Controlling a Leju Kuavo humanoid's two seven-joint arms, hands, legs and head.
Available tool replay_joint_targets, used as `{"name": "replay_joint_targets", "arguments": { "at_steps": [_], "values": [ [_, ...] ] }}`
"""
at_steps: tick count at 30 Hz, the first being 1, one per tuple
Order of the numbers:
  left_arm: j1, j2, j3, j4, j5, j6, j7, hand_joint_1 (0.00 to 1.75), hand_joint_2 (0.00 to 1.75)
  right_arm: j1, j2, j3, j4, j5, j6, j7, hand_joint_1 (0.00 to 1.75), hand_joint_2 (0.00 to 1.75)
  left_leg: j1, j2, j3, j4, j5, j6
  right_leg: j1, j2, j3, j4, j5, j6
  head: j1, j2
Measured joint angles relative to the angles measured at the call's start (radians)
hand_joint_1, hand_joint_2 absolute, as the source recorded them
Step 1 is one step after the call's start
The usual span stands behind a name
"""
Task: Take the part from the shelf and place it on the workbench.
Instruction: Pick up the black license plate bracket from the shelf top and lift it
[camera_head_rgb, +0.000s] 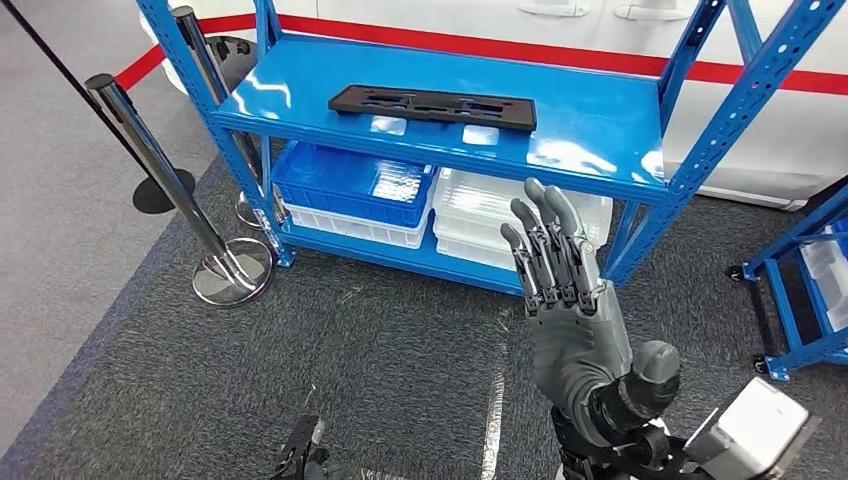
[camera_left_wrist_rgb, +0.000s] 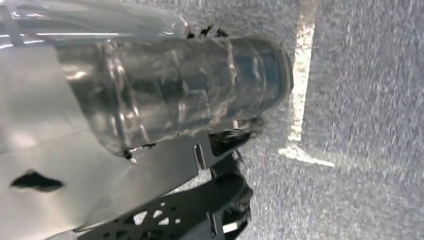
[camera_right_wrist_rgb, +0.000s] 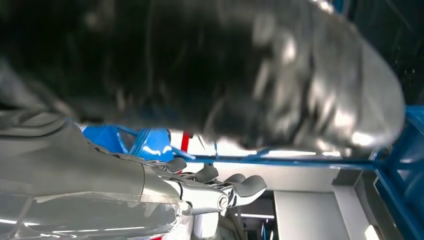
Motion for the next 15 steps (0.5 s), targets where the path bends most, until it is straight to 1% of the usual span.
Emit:
{"name": "replay_joint_targets", "arguments": {
  "at_steps": [1, 2, 3, 5, 6, 7, 8, 9, 10, 11, 12, 13, 14, 15],
  "values": [
    [-0.002, 0.000, -0.001, 0.000, -0.002, 0.001, 0.001, 0.00, 0.00, 0.000, 0.000, 0.000, -0.002, 0.000, 0.000, 0.000, 0.00, 0.00, -0.001, 0.010, 0.038, -0.072, 0.027, 0.001, 0.000, -0.005, 0.003, 0.001, -0.003, 0.005, 0.000, 0.000],
    [-0.003, 0.000, -0.002, 0.000, -0.003, 0.001, 0.002, 0.00, 0.00, 0.000, 0.001, 0.000, -0.004, -0.002, 0.000, 0.001, 0.00, 0.00, -0.003, 0.018, 0.068, -0.131, 0.045, 0.005, 0.001, -0.010, 0.004, 0.003, -0.007, 0.010, 0.000, 0.000],
    [-0.005, -0.001, -0.002, 0.000, -0.004, 0.002, 0.004, 0.00, 0.00, 0.000, 0.001, 0.000, -0.006, -0.006, 0.002, 0.001, 0.00, 0.00, -0.006, 0.024, 0.088, -0.170, 0.054, 0.011, 0.003, -0.014, 0.005, 0.005, -0.008, 0.016, 0.000, 0.000],
    [-0.004, -0.001, -0.005, 0.000, -0.007, 0.003, 0.007, 0.00, 0.00, 0.000, 0.001, 0.000, -0.009, -0.018, 0.009, 0.000, 0.00, 0.00, -0.011, 0.020, 0.091, -0.181, 0.051, 0.026, 0.008, -0.021, 0.006, 0.004, -0.009, 0.025, 0.001, 0.000],
    [-0.002, -0.001, -0.006, 0.000, -0.008, 0.004, 0.009, 0.00, 0.00, 0.001, 0.001, 0.001, -0.010, -0.024, 0.015, 0.000, 0.00, 0.00, -0.009, 0.018, 0.091, -0.183, 0.052, 0.033, 0.007, -0.020, 0.005, 0.004, -0.010, 0.031, 0.001, 0.000],
    [-0.002, 0.000, -0.008, 0.000, -0.010, 0.005, 0.010, 0.00, 0.00, 0.002, 0.001, 0.001, -0.011, -0.029, 0.019, 0.000, 0.00, 0.00, -0.008, 0.016, 0.092, -0.185, 0.053, 0.040, 0.005, -0.011, 0.002, 0.012, -0.018, 0.036, 0.001, 0.000],
    [-0.003, 0.000, -0.011, -0.001, -0.012, 0.005, 0.011, 0.00, 0.00, 0.003, 0.001, 0.001, -0.012, -0.032, 0.022, 0.000, 0.00, 0.00, -0.007, 0.015, 0.093, -0.188, 0.055, 0.047, 0.004, 0.001, -0.009, 0.037, -0.036, 0.039, 0.002, 0.000],
    [-0.006, 0.000, -0.014, -0.001, -0.012, 0.005, 0.012, 0.00, 0.00, 0.006, 0.001, 0.001, -0.013, -0.034, 0.022, -0.001, 0.00, 0.00, -0.006, 0.013, 0.095, -0.190, 0.056, 0.053, 0.004, 0.016, -0.031, 0.084, -0.063, 0.042, 0.002, 0.000],
    [-0.008, 0.000, -0.016, -0.001, -0.013, 0.004, 0.012, 0.00, 0.00, 0.010, 0.001, 0.001, -0.013, -0.035, 0.022, -0.001, 0.00, 0.00, -0.007, 0.011, 0.095, -0.190, 0.055, 0.057, 0.005, 0.029, -0.061, 0.148, -0.094, 0.043, 0.003, 0.000],
    [-0.010, 0.000, -0.018, -0.002, -0.013, 0.003, 0.011, 0.00, 0.00, 0.014, 0.001, 0.001, -0.014, -0.037, 0.022, -0.001, 0.00, 0.00, -0.008, 0.009, 0.094, -0.190, 0.054, 0.061, 0.006, 0.036, -0.096, 0.218, -0.122, 0.042, 0.003, 0.000],
    [-0.011, 0.000, -0.019, -0.002, -0.013, 0.002, 0.011, 0.00, 0.00, 0.018, 0.000, 0.001, -0.014, -0.037, 0.021, -0.001, 0.00, 0.00, -0.010, 0.006, 0.095, -0.189, 0.054, 0.063, 0.007, 0.039, -0.125, 0.273, -0.137, 0.042, 0.003, 0.000],
    [-0.011, 0.000, -0.019, -0.002, -0.013, 0.001, 0.011, 0.00, 0.00, 0.021, 0.000, 0.001, -0.014, -0.038, 0.021, 0.000, 0.00, 0.00, -0.012, 0.003, 0.095, -0.188, 0.053, 0.064, 0.007, 0.040, -0.139, 0.294, -0.131, 0.040, 0.003, 0.000],
    [-0.011, 0.000, -0.019, -0.002, -0.013, 0.000, 0.012, 0.00, 0.00, 0.022, 0.000, 0.001, -0.014, -0.038, 0.021, 0.000, 0.00, 0.00, -0.013, 0.000, 0.097, -0.187, 0.052, 0.065, 0.007, 0.041, -0.137, 0.283, -0.112, 0.037, 0.003, 0.000],
    [-0.012, -0.001, -0.019, -0.002, -0.013, -0.003, 0.014, 0.00, 0.00, 0.023, 0.000, 0.001, -0.014, -0.038, 0.021, 0.000, 0.00, 0.00, -0.014, -0.004, 0.099, -0.186, 0.050, 0.065, 0.008, 0.042, -0.113, 0.226, -0.074, 0.033, 0.003, 0.000]
  ]
}}
